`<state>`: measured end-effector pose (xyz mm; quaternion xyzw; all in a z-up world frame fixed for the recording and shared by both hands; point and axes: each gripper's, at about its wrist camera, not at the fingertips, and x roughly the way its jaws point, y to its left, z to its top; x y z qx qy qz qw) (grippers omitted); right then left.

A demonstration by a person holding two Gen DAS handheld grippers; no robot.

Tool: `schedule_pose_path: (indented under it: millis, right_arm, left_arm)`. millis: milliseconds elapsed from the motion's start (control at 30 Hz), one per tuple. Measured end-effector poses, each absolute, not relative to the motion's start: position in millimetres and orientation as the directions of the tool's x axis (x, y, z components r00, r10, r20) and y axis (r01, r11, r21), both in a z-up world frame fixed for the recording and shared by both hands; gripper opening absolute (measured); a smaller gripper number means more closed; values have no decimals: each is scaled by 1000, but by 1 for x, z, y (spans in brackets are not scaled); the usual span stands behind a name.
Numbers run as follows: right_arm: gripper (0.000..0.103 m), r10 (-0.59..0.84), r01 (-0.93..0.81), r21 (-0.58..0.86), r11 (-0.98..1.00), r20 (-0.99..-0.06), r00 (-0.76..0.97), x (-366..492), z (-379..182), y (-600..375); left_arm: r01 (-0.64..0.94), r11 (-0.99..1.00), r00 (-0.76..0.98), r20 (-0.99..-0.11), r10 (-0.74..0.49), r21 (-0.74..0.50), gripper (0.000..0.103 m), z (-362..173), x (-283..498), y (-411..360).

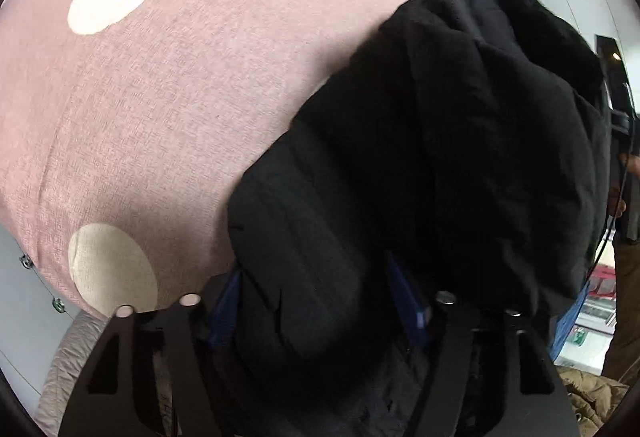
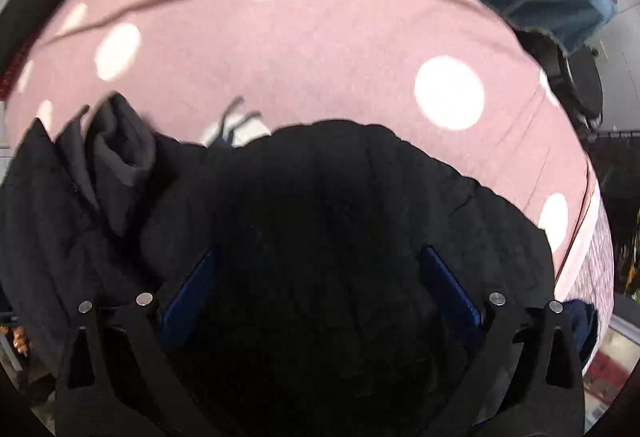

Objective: Fold large clothes

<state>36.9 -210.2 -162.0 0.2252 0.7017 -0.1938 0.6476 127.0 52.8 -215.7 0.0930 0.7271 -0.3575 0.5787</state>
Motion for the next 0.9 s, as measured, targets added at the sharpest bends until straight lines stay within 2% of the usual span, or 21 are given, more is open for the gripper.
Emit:
schedule_pose_path:
  millis: [33,67,100,133,167,233,400,467,600,700,767,900]
  right_arm:
    - [82,85,581,43,813,-995,-44,35,-163,-210]
    - [60,101,588,67,806,-995,-25,33,-161,-209]
    - [51,110,589,97,802,-994,14,28,-152,-206]
    - [34,99,586,102,804,-994,38,25,-145,-202]
    - [23,86,581,102,807,-995,55,22,-137,-199]
    - [15,39,567,112,816,-990,139,13,-106,-188]
    - [11,-124,561,134,817,-909,398,-16,0,-167]
    - [10,-175,566,183,804,-836,519,-35,58,-168]
    - [10,-288,592,301,748,-656,697,-78,147,-183]
    - [10,-393,624,377,685,-529,752,-118,186,-200]
    - [10,-467,661,370,653,-491,736,-138,198,-208]
    - [9,-575,706,357,612,-413,707,-174,211,-217]
  left_arm:
    - [557,724,-307,-911,-274,-406,49,-214,125,50]
    - [571,721,-291,-918,-269,-392,41,-210,121,48]
    - [581,720,-276,-924,-263,-379,38,-207,119,45]
    - [593,719,-259,-931,-256,-363,31,-204,117,43]
    - [611,713,-239,-939,-248,-344,22,-197,114,38]
    - [613,708,-223,-936,-271,-351,16,-182,115,32]
    - [649,701,-19,-928,-373,-295,13,-93,132,42]
    - [651,717,112,-904,-413,-247,13,-47,150,46]
    - [569,789,331,-814,-477,-231,13,33,191,72]
    - [492,845,493,-734,-467,-208,13,85,212,97]
    - [427,879,580,-680,-448,-215,13,108,234,114]
    - [318,912,661,-630,-409,-259,13,139,279,123]
